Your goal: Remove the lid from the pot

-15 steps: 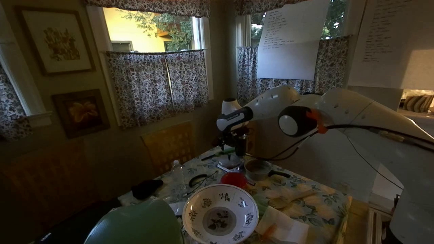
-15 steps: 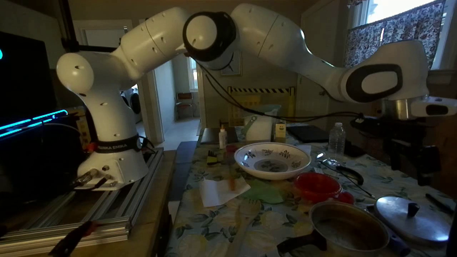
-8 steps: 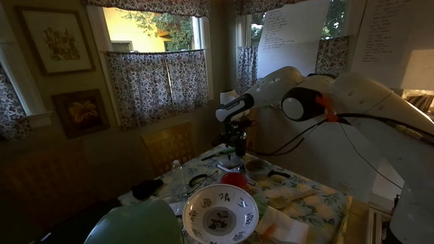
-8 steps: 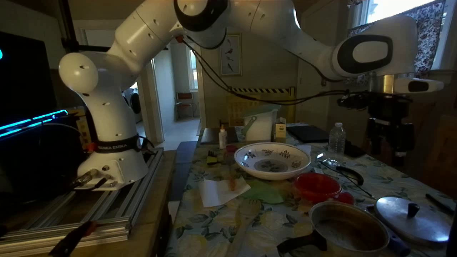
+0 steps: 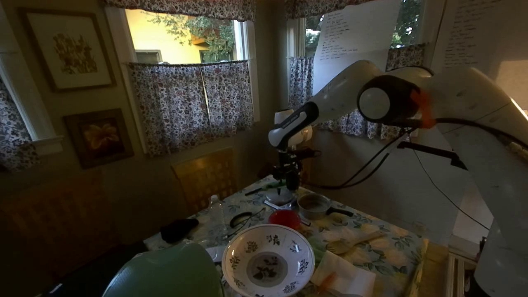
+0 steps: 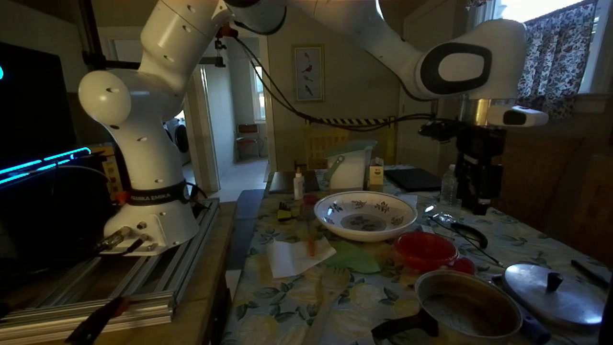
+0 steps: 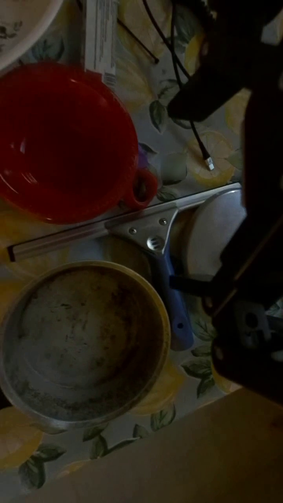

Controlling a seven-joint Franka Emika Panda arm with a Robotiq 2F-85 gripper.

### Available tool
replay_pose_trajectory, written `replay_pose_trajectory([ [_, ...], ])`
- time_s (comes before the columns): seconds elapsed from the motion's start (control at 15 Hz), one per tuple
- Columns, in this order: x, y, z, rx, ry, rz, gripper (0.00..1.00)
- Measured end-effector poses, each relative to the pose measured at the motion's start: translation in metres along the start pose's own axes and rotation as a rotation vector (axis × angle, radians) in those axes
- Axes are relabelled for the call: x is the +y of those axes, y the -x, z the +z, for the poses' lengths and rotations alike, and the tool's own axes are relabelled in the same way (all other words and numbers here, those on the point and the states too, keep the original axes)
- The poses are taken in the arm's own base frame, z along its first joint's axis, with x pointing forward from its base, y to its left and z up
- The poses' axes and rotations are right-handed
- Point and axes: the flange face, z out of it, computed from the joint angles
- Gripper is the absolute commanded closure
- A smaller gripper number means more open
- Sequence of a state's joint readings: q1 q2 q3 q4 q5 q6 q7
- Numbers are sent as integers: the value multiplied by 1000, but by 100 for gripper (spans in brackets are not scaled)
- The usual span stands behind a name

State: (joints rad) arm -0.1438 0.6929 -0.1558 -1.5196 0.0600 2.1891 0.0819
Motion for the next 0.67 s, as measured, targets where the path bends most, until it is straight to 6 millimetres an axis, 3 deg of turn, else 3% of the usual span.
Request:
replay_pose_trajectory([
  [0.33,0,49,16,-3,-10,35,0],
  [0.67,-3,96,26,-48,-23,-43,0],
])
